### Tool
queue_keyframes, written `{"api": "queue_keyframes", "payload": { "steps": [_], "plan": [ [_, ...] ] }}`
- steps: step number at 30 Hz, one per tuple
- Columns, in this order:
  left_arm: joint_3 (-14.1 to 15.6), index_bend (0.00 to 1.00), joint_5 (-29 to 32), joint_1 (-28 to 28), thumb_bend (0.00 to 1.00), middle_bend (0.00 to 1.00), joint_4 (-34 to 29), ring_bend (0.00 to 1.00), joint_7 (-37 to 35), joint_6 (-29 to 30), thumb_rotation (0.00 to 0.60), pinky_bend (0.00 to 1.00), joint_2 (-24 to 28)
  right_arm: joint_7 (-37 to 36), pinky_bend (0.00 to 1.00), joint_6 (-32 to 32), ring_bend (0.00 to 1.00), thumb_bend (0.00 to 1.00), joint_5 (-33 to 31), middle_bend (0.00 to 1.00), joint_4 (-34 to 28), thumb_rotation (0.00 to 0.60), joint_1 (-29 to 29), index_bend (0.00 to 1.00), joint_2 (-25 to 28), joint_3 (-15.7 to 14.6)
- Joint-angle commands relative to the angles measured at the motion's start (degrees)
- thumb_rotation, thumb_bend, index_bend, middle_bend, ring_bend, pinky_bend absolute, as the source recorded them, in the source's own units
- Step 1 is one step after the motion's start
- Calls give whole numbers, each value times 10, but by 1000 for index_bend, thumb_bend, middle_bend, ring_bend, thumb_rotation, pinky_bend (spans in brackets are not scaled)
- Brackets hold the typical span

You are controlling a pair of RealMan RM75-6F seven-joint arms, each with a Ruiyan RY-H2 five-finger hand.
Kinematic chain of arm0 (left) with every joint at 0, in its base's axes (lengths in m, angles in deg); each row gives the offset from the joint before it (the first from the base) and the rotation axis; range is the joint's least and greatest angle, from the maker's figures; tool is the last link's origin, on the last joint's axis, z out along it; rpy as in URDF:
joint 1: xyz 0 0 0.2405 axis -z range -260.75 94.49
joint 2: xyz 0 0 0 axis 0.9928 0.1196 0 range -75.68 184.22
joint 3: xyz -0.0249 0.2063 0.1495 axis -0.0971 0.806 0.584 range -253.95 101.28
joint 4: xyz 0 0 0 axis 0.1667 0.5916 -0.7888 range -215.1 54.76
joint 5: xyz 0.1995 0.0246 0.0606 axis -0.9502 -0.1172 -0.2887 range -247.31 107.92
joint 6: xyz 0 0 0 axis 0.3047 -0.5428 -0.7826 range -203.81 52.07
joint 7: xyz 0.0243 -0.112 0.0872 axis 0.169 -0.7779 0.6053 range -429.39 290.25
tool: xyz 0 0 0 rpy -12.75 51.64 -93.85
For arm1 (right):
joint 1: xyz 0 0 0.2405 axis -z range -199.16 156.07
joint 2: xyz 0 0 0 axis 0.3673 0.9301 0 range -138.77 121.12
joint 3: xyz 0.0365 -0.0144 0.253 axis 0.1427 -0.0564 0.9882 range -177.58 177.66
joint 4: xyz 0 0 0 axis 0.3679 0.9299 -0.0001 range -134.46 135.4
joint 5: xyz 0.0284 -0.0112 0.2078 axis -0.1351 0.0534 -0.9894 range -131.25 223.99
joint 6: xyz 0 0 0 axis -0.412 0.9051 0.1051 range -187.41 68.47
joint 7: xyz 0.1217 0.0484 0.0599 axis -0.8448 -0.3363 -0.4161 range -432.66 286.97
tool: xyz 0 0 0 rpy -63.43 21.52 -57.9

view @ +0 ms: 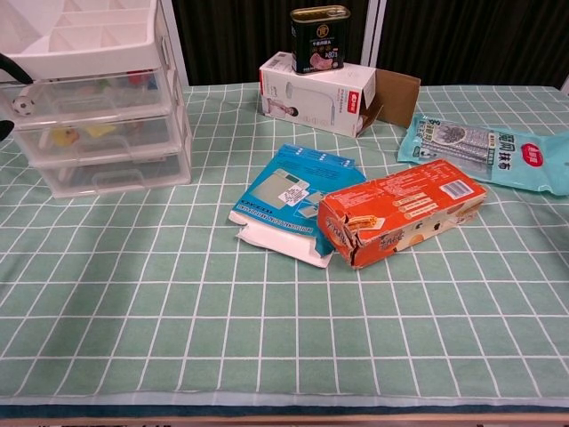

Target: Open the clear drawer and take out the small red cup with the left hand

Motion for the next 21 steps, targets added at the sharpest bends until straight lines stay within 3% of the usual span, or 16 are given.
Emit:
{"api": "queue_keyframes", "payload": {
  "steps": [1,10,21],
  "plan": [
    [-4,308,-2,3,424,1000,-2,978,-1,0,600,1000,-2,0,220,0,0,89,0,0,0,600,0,0,0,0],
    [-8,522,-1,0,424,1000,-12,1000,-11,0,600,1000,3,-1,221,1,0,95,1,0,0,600,0,0,0,0],
    [-18,645,-14,-3,429,1000,-22,1000,-34,8,600,1000,9,-2,220,1,0,102,1,0,0,600,0,0,0,0]
  ]
}}
